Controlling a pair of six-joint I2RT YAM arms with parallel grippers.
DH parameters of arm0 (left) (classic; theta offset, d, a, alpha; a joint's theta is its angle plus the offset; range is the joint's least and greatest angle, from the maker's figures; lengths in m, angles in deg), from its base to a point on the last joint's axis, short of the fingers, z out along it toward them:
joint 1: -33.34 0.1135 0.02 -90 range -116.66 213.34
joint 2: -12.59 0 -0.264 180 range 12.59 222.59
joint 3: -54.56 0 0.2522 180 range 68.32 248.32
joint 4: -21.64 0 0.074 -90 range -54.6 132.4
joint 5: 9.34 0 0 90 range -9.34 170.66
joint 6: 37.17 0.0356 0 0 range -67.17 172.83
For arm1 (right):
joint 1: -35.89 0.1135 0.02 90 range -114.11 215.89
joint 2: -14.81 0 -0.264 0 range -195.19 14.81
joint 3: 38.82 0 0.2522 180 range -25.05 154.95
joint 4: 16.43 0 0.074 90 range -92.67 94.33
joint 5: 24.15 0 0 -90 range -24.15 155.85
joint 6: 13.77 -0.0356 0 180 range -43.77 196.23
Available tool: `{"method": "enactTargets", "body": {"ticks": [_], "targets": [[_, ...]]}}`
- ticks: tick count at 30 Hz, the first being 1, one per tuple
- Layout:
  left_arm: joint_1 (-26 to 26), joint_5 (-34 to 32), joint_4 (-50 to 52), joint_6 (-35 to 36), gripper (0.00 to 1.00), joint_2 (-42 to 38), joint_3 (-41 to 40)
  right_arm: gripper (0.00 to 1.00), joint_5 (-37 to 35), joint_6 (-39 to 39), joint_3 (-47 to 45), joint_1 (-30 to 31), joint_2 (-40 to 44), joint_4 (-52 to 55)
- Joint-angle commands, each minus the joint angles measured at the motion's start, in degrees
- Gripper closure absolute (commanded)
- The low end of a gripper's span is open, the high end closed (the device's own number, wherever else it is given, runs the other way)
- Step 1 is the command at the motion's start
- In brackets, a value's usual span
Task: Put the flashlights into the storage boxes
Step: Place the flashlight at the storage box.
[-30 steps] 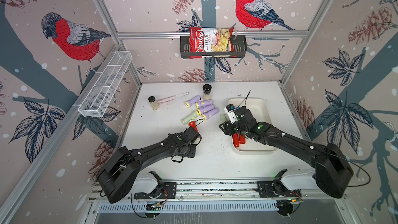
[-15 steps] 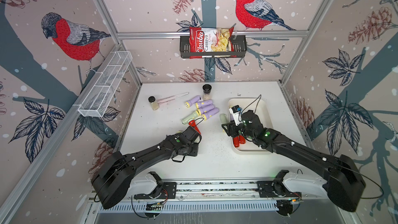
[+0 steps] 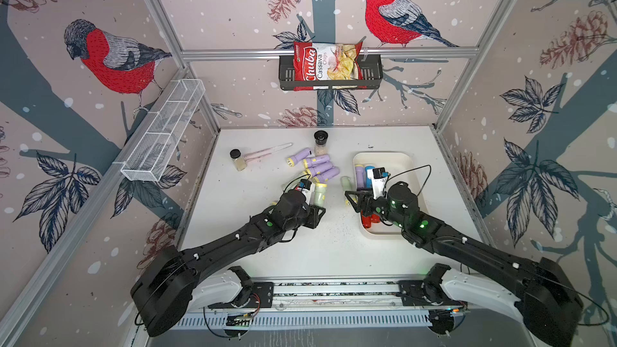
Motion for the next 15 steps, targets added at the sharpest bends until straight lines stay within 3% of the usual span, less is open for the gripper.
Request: {"method": "enactTargets", "body": {"ticks": [1,15], "targets": [[0.0,1.4,-10.4,1.4,0.83,0.9,-0.6,0.35,5.1,-4.0,-1.1,0.2,0.5,-7.6],[0.0,4.4,-16.1,3.0,0.82,1.7,-1.5,0.33,10.3,-11.6,1.4,0.9,-4.6,-12.7]]}}
